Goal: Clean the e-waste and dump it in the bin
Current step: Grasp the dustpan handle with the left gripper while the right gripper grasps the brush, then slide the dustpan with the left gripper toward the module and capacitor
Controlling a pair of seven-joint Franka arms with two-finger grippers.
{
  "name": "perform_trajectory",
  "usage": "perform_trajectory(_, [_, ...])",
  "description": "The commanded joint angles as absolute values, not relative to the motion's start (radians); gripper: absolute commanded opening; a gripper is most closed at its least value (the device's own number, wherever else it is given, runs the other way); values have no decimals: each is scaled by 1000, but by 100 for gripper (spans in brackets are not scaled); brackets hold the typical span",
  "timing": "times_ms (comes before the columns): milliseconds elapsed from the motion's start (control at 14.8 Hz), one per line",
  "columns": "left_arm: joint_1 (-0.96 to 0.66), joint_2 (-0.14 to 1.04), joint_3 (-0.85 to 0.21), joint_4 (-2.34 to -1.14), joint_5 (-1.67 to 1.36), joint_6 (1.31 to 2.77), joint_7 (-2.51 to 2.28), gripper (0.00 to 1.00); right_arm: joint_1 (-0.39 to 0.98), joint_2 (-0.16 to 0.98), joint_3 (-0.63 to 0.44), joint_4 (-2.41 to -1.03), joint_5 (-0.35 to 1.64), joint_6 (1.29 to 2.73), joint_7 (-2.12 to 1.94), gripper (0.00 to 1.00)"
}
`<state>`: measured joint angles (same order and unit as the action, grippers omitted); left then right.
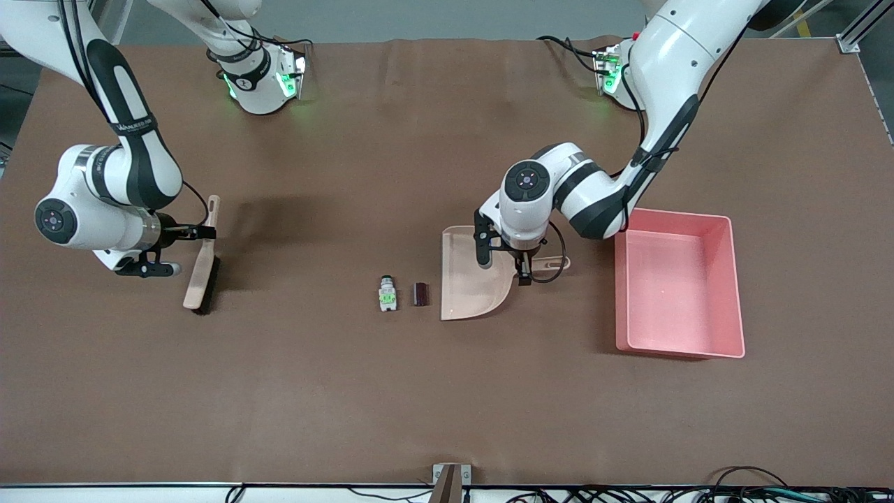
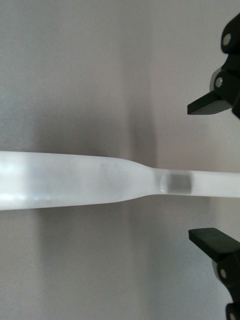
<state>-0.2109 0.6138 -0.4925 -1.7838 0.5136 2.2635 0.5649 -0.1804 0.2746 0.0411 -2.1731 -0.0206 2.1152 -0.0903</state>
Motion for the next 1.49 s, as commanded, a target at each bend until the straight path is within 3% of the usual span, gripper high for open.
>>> perform_trajectory(0, [-222,632,-488,-1763,548,2253,517,81,-201,262,54,-2210,-25,2129,-103,96])
perform_trajectory(609, [-230,666,-488,-1741,592,2253,511,71,-202,273,54,-2265,-25,2202,-101,91])
perform_trajectory(880, [-232,673,-488,-1735,626,2253,509,68,-206,273,55,-2270,-23,2207,-77,76])
perform_trajectory(1015, [-232,673,-488,-1735,627,2253,511,57,-203,273,55,-2269,-23,2198,-32,73])
perform_trajectory(1218, [-232,675,-488,-1736,627,2253,511,53,-204,273,55,-2266,-23,2191,-17,70])
perform_trajectory(1422, [-232,675,-488,-1735,627,2253,511,33,-210,273,57,-2266,-20,2191,-11,69])
